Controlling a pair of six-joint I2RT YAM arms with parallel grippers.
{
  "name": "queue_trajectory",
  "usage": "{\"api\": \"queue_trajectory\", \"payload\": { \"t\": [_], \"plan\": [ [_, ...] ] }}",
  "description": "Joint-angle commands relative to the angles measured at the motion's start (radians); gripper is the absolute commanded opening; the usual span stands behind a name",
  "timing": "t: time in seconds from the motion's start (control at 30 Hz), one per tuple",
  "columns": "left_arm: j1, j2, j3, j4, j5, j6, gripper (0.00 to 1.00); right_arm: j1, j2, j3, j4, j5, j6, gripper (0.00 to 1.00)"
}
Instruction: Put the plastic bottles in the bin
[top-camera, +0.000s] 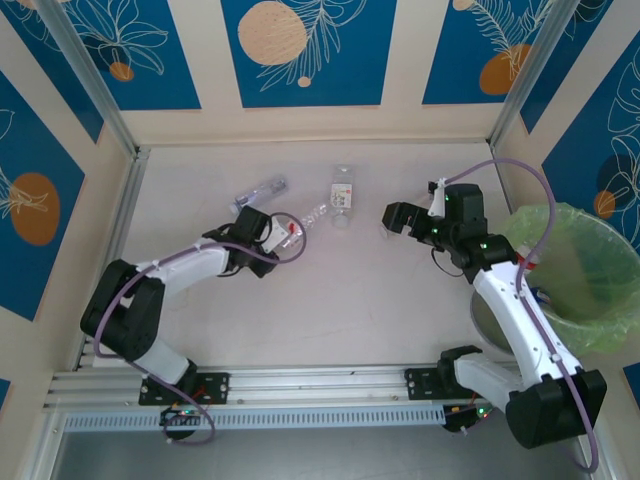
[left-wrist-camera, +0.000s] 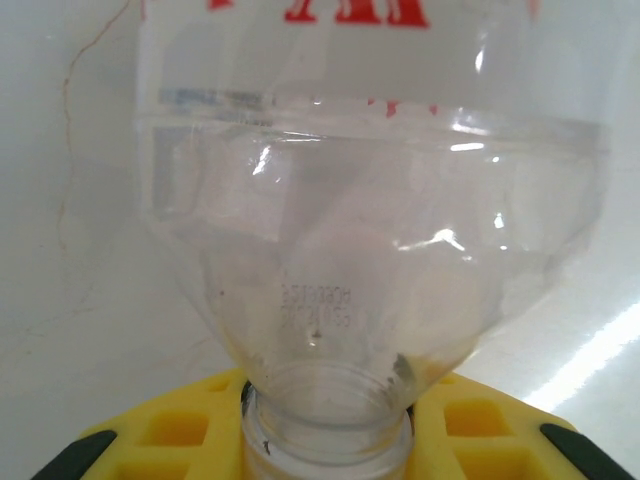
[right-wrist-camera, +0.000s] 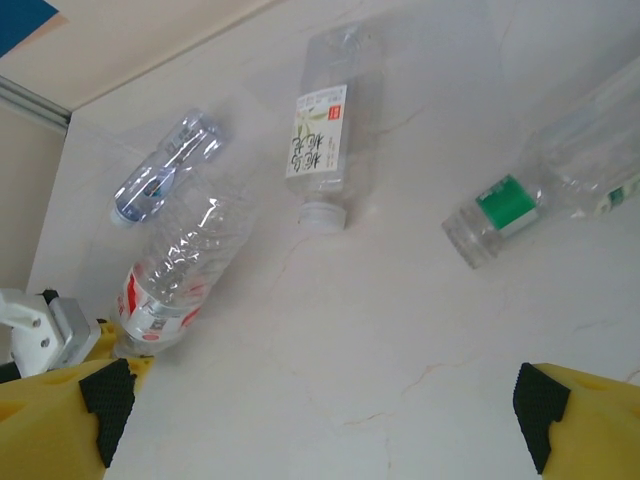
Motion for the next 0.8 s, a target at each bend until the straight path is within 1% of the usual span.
{"api": "queue_trajectory", "payload": {
  "t": [0.0,0.07,0.17,0.23,0.33,0.53,0.63,0.77],
  "plan": [
    [-0.048,-0.045,-0.020,0.036,0.001,-0.065,0.00,0.011,0.052,0.003,0.028,-0.089,0.127,0.99],
    [-0.076,-0.055,-0.022,0.042,0.010,-0.081,0.00,0.017,0.087,-0.009,0.063,-0.135,0.199,0.99],
    [-0.103,-0.071,-0.027,0.060,0.032,-0.104,0.00,0.034,0.130,-0.050,0.168,-0.212,0.287,1.00],
    [-0.114,-0.082,-0.028,0.075,0.067,-0.117,0.00,0.045,0.151,-0.060,0.214,-0.240,0.304,0.99],
    [-0.130,-0.091,-0.011,0.068,0.118,-0.127,0.00,0.061,0.173,-0.085,0.327,-0.316,0.298,1.00],
    [-0.136,-0.140,-0.003,0.066,0.239,-0.150,0.00,0.085,0.193,-0.132,0.498,-0.355,0.352,1.00],
    [-0.136,-0.171,-0.005,0.086,0.287,-0.180,0.01,0.105,0.192,-0.157,0.567,-0.314,0.365,1.00],
    [-0.139,-0.193,-0.003,0.103,0.332,-0.202,0.02,0.118,0.194,-0.207,0.741,-0.305,0.403,0.99]
  ]
}}
